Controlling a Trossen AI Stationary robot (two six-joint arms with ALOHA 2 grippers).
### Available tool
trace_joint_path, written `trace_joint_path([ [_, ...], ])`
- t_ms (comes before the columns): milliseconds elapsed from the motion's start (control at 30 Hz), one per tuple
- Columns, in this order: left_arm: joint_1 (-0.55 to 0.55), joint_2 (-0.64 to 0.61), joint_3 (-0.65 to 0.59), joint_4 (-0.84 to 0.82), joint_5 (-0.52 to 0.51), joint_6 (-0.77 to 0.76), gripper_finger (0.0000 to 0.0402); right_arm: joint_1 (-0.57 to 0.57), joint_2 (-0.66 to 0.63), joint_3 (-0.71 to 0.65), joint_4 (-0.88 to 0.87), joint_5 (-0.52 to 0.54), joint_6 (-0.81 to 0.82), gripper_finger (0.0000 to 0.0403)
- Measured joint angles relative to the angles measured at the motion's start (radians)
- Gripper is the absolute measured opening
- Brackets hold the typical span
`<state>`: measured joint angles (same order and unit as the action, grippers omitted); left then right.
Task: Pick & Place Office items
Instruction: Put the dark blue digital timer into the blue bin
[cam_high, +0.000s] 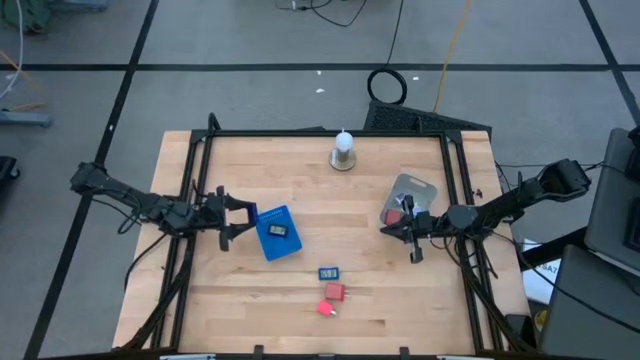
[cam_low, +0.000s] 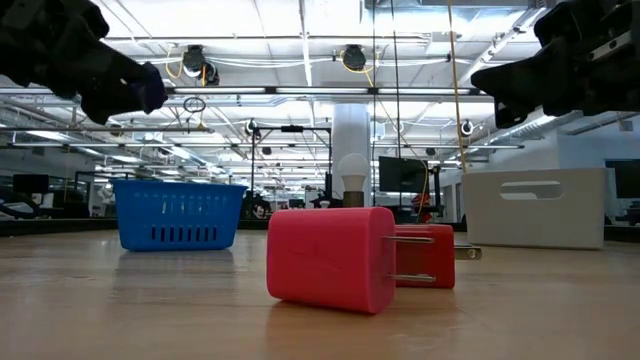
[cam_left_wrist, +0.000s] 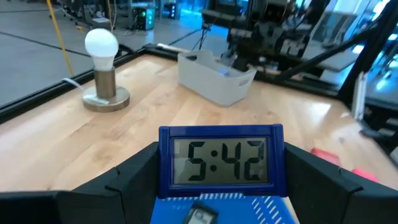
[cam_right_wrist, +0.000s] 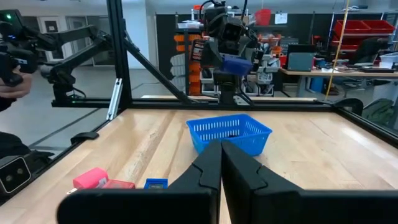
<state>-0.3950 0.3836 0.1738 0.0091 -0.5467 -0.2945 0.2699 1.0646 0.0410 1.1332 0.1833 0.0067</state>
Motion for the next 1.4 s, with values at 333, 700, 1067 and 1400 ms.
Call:
trace_joint_path([
  [333,0.021,0.195,0.135,-0.013,-0.004,-0.086,0.0282,0.000,0.000,0.000,0.001,0.099,-0.019,0.0000],
  [700,0.094,0.744,0.454,-0.416,0.091,-0.277,0.0282,0.000,0.000,0.000,-0.009,0.101,0.000,0.0000],
  [1067,0.194,1.008,0.531,-0.409,0.236,-0.266,0.0282,0.000,0.000,0.000,-0.016,0.101,0.009,0.0000],
  [1400,0.249,1.085,0.530,-0.406,0.296,-0.261,0.0282,0.000,0.000,0.000,-0.020,0.100,0.008,0.0000],
])
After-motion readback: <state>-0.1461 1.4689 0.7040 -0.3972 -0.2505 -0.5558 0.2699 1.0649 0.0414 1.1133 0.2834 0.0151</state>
